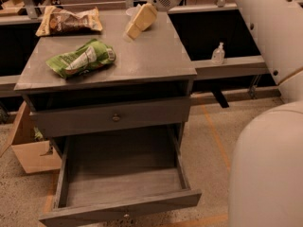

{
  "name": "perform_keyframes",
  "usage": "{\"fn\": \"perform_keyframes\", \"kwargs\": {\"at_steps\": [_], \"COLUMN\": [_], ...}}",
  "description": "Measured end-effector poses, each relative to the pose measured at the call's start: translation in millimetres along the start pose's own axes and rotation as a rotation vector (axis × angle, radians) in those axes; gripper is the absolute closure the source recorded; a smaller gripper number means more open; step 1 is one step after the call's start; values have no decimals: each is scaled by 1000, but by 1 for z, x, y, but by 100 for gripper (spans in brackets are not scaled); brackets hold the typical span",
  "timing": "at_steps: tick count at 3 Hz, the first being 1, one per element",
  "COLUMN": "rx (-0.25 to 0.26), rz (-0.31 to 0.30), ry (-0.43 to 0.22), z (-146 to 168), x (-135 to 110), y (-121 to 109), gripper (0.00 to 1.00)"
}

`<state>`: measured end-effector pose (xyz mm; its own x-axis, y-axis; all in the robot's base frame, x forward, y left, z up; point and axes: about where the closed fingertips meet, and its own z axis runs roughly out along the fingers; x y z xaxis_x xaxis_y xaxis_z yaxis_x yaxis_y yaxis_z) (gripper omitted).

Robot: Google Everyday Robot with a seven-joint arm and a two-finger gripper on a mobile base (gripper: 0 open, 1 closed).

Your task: Place green rice chip bag into middle drawer

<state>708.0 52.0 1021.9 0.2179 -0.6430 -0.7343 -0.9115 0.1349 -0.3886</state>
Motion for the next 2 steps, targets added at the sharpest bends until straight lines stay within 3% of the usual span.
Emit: {"fn": "perform_keyframes", "kwargs": {"at_steps": [2], "rx": [-99], "rz": [110], "ry": [-170], "z": [73], "x": [17], "y": [18], "gripper": [0]}}
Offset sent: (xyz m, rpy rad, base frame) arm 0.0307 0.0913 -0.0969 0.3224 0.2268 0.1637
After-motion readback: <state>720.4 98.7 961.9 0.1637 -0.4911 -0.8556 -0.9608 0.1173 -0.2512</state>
